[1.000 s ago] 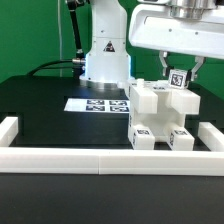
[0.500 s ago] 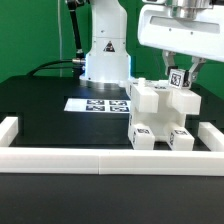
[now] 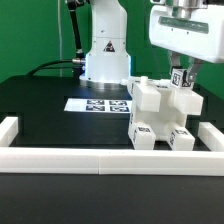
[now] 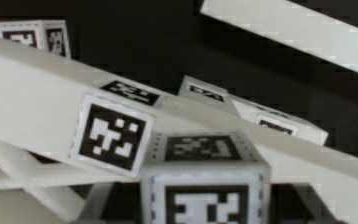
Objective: Assemble chair
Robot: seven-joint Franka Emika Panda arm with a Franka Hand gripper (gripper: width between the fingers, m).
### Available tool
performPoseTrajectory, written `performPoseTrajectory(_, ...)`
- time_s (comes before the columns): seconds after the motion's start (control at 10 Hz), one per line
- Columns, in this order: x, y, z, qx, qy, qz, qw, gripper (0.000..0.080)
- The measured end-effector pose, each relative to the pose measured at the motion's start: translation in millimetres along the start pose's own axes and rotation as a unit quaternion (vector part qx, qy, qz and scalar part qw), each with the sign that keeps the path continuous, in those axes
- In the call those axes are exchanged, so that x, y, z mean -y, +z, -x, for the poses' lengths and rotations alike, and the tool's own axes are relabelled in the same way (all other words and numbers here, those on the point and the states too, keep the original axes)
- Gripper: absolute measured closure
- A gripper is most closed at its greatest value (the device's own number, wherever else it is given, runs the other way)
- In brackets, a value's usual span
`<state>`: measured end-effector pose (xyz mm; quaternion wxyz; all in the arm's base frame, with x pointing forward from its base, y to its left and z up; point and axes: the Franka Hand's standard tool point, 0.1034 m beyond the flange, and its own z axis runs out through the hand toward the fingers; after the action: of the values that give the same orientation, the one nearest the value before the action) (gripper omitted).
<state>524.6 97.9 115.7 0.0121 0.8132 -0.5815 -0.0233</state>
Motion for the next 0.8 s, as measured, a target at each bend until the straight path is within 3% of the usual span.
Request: performPoseTrajectory(0.8, 3.3, 0.7, 10.8, 0.020, 0.234, -0.005, 0.972, 0.0511)
